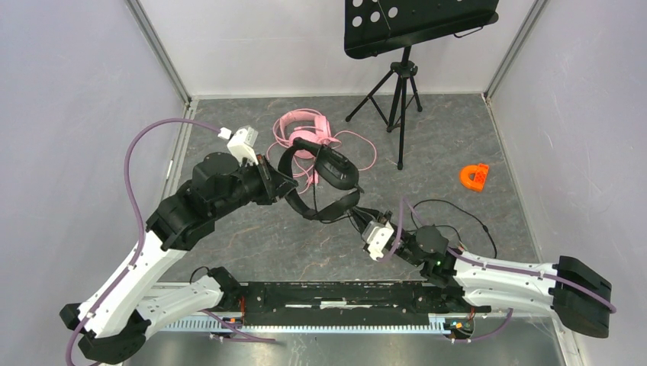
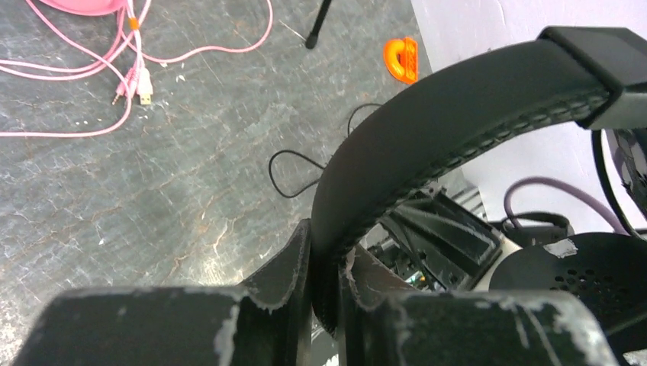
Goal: Wrap the headphones
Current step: Wrap the headphones cable around the headphones.
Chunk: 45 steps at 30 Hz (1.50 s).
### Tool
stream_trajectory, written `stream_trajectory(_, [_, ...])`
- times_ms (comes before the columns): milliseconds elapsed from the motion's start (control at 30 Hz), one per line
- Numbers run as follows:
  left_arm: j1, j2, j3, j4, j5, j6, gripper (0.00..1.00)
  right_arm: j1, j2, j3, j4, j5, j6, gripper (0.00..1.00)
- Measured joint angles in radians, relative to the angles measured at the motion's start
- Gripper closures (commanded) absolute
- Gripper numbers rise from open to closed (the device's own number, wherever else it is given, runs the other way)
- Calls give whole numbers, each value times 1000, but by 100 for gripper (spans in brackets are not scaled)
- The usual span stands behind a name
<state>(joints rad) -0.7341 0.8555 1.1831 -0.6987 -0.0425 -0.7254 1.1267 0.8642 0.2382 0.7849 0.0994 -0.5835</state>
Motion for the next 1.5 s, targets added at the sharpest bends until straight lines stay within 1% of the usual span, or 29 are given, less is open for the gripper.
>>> stream_trajectory(100, [0, -11, 16, -51, 53, 21, 98, -3, 33, -8, 54, 27, -26, 85])
stream_trajectory(167, [0, -16, 28, -85, 76, 34, 98, -6, 62, -10, 102, 47, -43, 88])
stream_trajectory(300, [0, -16, 39, -132, 100, 65, 98, -11, 122, -16, 211, 77, -70, 100])
stream_trajectory(467, [0, -10, 43, -175, 101, 91, 98, -13, 184, -16, 331, 101, -80, 100])
stream_trajectory(667, [0, 8, 57, -191, 107, 116, 98, -22, 203, -16, 413, 119, -80, 100])
stream_trajectory(767, [0, 22, 62, -193, 120, 167, 98, -33, 206, -25, 473, 143, -76, 100])
stream_trajectory(867, [5, 38, 63, -193, 137, 250, 98, -48, 193, -39, 500, 144, -66, 100])
stream_trajectory(967, [6, 54, 63, -189, 155, 362, 98, -56, 140, -42, 478, 126, -36, 100])
stream_trajectory(1067, [6, 69, 63, -184, 163, 489, 98, -56, 66, -42, 400, 95, 7, 100])
stream_trajectory(1133, [6, 82, 63, -178, 174, 570, 98, -56, 21, -40, 326, 76, 41, 100])
stream_trajectory(1333, [6, 119, 45, -145, 216, 881, 98, -59, -99, -34, 66, 14, 172, 100])
stream_trajectory(1500, [6, 119, 3, -107, 269, 1104, 98, -60, -150, 4, -129, -39, 276, 100])
